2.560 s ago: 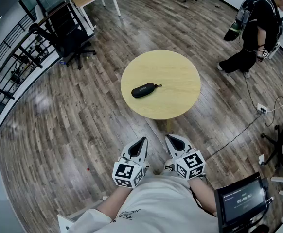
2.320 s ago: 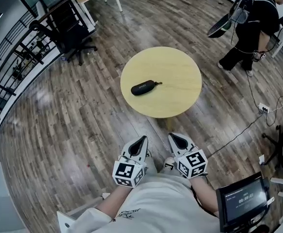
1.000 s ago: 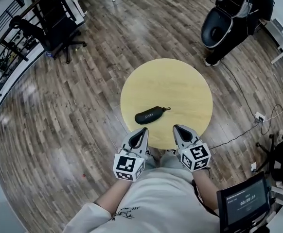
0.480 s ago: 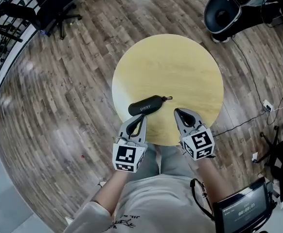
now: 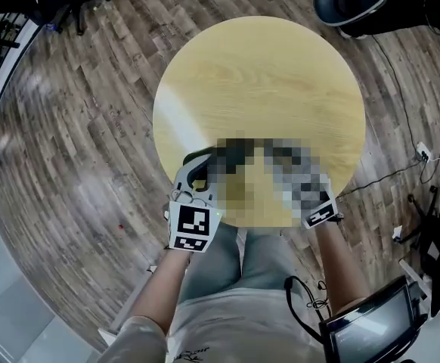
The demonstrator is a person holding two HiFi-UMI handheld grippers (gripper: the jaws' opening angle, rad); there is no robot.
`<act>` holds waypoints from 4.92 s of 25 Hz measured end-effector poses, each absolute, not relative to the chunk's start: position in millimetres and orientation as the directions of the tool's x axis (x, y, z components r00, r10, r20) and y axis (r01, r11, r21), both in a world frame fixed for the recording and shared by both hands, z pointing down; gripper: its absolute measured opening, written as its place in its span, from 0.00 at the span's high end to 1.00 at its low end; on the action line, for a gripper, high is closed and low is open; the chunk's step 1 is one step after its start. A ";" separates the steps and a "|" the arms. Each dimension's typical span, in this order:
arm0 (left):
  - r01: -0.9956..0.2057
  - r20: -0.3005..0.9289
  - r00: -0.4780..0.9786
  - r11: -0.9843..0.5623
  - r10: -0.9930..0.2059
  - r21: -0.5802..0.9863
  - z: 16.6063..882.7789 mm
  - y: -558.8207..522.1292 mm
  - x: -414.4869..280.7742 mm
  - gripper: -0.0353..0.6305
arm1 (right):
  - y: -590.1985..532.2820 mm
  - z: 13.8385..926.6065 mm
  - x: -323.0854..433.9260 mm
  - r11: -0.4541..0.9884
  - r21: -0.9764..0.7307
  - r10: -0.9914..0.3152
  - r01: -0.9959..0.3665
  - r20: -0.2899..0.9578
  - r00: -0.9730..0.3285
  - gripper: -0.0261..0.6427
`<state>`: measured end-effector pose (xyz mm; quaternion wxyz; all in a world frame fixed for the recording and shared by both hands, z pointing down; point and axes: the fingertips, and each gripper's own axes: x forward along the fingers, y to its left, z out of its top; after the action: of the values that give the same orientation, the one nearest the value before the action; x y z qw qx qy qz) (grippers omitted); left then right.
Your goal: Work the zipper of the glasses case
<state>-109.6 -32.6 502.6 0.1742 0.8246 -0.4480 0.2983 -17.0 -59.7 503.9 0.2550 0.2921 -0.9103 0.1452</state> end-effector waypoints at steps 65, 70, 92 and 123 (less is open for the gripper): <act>-0.786 0.719 0.460 -0.616 -0.520 0.057 530.9 -23.1 -101.0 0.88 | 15.0 571.8 -58.3 0.980 -0.111 -0.002 -0.164 0.823 -0.568 0.96; -0.766 0.717 0.496 -0.635 -0.491 0.095 526.3 -22.9 -95.2 0.88 | -1.3 568.4 -50.0 0.975 -0.062 -0.072 -0.215 0.821 -0.566 0.96; -0.731 0.702 0.540 -0.673 -0.464 0.117 529.1 -52.6 -74.9 0.88 | -76.7 567.8 -35.0 0.983 0.008 -0.116 -0.184 0.802 -0.586 0.96; -0.620 0.686 0.614 -0.776 -0.391 0.113 519.2 -103.2 -7.1 0.88 | -76.4 574.3 10.5 0.974 0.078 -0.184 -0.213 0.821 -0.540 0.96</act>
<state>-7.1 -103.2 519.2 0.1721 0.8817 -0.2868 0.3328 10.5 -76.4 574.3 0.4661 0.1132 -0.8773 0.0156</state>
